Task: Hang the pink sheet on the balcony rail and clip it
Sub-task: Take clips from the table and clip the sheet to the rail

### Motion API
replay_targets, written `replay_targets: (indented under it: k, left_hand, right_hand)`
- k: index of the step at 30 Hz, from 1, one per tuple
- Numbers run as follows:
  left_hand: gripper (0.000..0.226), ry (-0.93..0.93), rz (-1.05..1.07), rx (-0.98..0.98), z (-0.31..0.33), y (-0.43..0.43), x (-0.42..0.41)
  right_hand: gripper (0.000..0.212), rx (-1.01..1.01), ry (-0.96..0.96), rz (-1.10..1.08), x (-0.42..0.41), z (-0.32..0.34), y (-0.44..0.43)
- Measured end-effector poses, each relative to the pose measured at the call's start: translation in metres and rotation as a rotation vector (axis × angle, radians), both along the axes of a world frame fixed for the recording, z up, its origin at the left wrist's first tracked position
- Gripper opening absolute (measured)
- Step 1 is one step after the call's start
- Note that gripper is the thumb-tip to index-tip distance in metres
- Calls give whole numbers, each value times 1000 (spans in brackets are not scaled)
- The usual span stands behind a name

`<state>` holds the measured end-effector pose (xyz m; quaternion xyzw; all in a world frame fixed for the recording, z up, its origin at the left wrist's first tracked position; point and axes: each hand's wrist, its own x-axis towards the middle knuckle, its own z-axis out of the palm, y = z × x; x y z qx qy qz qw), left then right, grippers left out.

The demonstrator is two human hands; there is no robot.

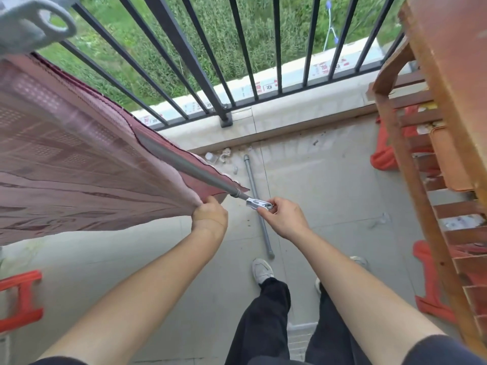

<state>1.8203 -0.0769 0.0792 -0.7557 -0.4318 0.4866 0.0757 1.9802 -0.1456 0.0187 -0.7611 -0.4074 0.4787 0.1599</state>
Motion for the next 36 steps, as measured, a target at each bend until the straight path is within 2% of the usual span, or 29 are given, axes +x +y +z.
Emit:
replay_targets:
  k: [3,7,9,12,14,17,23,26,30,33,36]
  left_hand:
    - [41,77,-8,-12,7,-8,16]
    - [38,81,-72,-57,27,1,39]
    - [35,42,-189,-69,45,10,49]
    - [33,-56,-477,-50,62,26,50]
    - [33,-84,-521,-28,64,40,44]
    - [30,-79,-487,-5,60,54,39]
    - [25,-5,-477,-114,69,54,55]
    - [32,44,-475,-144,65,58,57]
    - [39,34,-487,-45,57,74,52]
    - [46,147,-291,-15,55,79,60]
    - [45,63,-101,-40,59,80,69]
  right_hand:
    - [32,-37,-39,3,10,-3,-8]
    - [32,-67,-57,-2,23,-7,-17]
    - [33,-66,-62,-11,28,-7,-19]
    - [35,-50,-64,-24,33,-6,-20]
    - [36,-42,-65,-35,35,-5,-20]
    - [38,-38,-61,-50,36,-6,-20]
    - [38,-46,-41,-52,34,-10,-25]
    - [36,-41,-21,-53,31,-12,-26]
    - [35,-38,-12,-50,29,-13,-24]
    - [37,-27,15,-39,27,-14,-22]
    - [35,-11,48,-9,25,-14,-20]
